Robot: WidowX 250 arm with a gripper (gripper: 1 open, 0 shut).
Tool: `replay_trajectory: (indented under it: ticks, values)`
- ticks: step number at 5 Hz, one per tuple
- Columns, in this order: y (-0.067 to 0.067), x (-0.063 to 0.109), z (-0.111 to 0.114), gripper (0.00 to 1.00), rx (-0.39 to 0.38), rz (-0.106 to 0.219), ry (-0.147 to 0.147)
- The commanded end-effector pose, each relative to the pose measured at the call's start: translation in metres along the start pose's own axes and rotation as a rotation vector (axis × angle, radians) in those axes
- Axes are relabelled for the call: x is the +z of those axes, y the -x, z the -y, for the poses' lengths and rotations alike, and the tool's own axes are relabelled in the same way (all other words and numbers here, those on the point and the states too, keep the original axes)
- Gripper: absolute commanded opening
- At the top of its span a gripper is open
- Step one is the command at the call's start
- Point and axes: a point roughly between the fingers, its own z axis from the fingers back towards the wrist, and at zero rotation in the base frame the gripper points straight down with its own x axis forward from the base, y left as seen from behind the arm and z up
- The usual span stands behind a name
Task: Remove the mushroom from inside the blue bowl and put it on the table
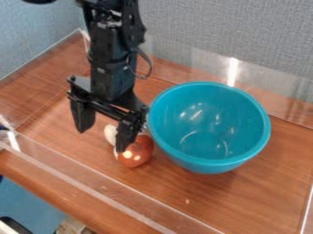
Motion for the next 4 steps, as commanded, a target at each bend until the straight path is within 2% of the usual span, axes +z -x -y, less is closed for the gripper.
replay_trajectory:
  ticks: [1,4]
  values:
    - [-0.0003,0.0129,-0.0037,1.0,0.017,0.059,0.01]
    - [-0.0006,0.0164,-0.0007,1.0,0.02,0.083,0.014]
